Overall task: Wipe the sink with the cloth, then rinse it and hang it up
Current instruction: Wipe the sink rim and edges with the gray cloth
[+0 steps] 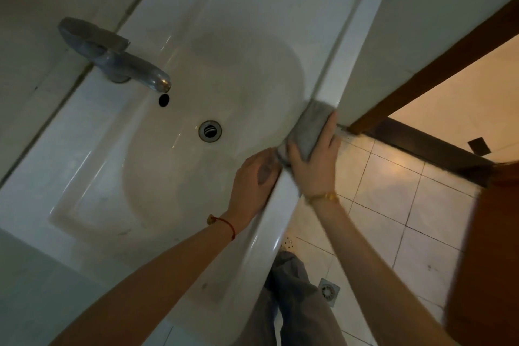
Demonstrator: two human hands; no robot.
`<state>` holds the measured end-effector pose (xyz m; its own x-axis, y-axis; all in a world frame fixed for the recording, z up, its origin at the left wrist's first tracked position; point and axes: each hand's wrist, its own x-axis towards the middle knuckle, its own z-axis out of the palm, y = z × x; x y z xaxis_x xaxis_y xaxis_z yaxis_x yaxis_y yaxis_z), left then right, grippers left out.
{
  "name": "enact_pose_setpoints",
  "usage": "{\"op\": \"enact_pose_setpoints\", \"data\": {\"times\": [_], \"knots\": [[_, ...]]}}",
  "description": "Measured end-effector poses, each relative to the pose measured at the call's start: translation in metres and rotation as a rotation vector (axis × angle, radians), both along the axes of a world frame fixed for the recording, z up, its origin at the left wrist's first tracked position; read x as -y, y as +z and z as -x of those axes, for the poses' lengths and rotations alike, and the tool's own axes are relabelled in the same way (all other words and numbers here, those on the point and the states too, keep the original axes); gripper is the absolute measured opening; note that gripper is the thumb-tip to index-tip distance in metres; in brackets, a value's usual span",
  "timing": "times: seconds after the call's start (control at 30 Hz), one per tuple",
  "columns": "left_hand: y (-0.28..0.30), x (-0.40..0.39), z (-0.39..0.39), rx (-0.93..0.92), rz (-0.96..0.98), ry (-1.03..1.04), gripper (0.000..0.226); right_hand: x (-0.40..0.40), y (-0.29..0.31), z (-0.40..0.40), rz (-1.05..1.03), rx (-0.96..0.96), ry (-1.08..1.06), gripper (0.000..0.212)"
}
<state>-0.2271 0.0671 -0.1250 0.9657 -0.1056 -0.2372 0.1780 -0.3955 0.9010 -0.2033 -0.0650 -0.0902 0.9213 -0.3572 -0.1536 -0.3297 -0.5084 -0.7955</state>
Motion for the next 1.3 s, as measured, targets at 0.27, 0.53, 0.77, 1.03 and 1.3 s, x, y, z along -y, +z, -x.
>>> {"op": "enact_pose_setpoints", "data": {"times": [0.27, 0.53, 0.77, 1.03, 1.3], "knots": [[0.004, 0.003, 0.000, 0.001, -0.020, 0.020, 0.040, 0.034, 0.003, -0.073, 0.116, -0.012, 0.009, 0.102], [0.007, 0.003, 0.000, 0.005, -0.058, 0.014, 0.050, 0.013, -0.005, -0.025, 0.072, 0.034, 0.026, 0.104], [0.006, 0.005, -0.001, -0.003, -0.108, 0.016, 0.039, 0.032, 0.000, -0.056, 0.104, 0.039, 0.099, 0.107], [0.004, 0.004, 0.002, 0.038, -0.137, -0.033, 0.039, 0.048, 0.000, -0.093, 0.092, -0.002, 0.025, 0.100], [0.016, -0.037, 0.002, 0.124, -0.290, -0.331, 0.041, 0.002, -0.005, 0.001, 0.052, 0.065, 0.057, 0.104]]}}
